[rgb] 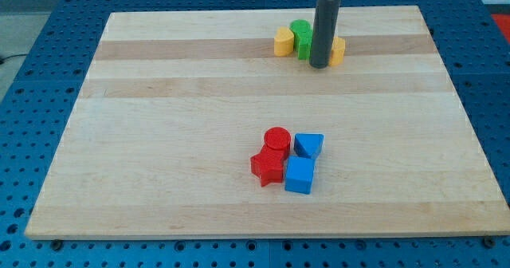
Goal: Push the hexagon to the right of the green circle
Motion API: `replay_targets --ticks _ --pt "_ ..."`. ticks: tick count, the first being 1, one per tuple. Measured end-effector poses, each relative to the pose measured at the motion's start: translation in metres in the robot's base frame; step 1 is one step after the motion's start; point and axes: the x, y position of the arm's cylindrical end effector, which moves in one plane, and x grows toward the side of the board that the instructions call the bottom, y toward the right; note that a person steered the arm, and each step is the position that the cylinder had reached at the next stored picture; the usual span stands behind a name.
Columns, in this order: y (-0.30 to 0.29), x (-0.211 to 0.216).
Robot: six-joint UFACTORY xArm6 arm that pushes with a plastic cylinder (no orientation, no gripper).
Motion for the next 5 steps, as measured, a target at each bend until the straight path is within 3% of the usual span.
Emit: replay_targets --ticks 1,3,5 --pt "0.026 0.0" --pt "0.017 -0.018" --pt "0.061 -0.019"
